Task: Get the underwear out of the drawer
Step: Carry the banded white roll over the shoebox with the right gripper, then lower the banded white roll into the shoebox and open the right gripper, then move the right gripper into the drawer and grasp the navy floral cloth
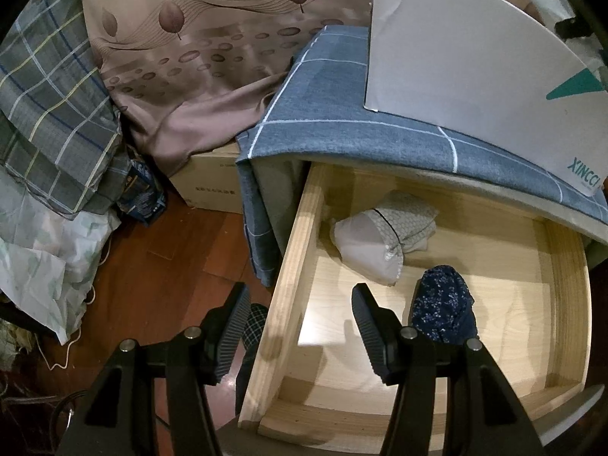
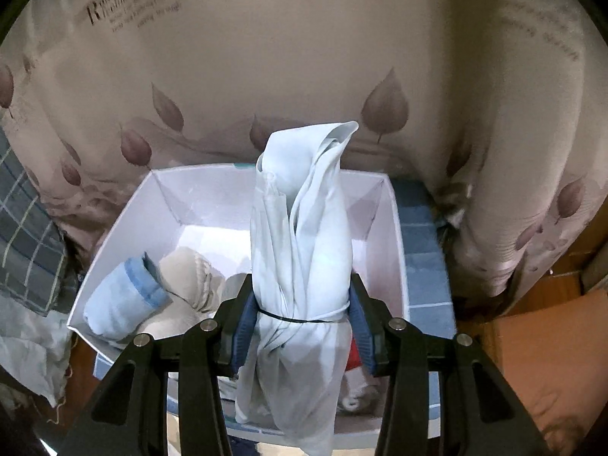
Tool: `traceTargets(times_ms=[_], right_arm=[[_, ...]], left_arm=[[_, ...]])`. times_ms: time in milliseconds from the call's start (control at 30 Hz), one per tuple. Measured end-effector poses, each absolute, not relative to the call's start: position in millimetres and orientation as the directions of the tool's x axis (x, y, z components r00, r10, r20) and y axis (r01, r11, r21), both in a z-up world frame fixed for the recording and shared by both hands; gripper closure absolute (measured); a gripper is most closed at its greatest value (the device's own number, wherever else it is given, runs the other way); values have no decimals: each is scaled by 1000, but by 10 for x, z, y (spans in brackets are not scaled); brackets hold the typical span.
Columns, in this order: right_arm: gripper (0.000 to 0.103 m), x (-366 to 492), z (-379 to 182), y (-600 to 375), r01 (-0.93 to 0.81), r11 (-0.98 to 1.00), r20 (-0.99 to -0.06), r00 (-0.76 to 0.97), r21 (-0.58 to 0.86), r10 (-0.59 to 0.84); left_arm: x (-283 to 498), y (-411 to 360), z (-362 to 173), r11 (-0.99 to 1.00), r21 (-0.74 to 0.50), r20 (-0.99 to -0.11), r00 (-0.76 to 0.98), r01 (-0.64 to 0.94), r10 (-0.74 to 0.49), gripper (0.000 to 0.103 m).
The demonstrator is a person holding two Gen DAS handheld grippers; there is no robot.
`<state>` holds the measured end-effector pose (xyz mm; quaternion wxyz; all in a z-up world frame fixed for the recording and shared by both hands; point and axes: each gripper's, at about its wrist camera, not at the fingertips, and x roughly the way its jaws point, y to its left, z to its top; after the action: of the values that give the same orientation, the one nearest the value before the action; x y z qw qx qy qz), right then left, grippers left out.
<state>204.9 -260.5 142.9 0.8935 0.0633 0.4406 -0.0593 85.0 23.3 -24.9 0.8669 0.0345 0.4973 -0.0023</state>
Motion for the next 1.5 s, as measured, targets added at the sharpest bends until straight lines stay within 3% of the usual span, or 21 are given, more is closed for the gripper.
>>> traceTargets(times_ms=[400,633,867,1267,1500], right_arm=[[59,2302,1078,-2428,143,990,-848,525,-1,-76],[49,2297,1046,-2327,120,993,-859,505,-20,-78],[47,2182,1102,-2325,111,994,-855,516,4,-54],[45,1557,1452,-2228,13,999,-799,600,43,27],[45,976,1263,-2066,-104,992,-808,578,66,115]], left_arm=[[872,231,-255,998,55,-867,497,37,29,46],[861,246,-285,998,52,-871,491,41,25,46],[861,243,-290,998,54,-873,488,42,26,46],[836,261,-310,998,48,-876,482,37,24,46],[832,321,-286,999,38,-876,481,17,25,46]])
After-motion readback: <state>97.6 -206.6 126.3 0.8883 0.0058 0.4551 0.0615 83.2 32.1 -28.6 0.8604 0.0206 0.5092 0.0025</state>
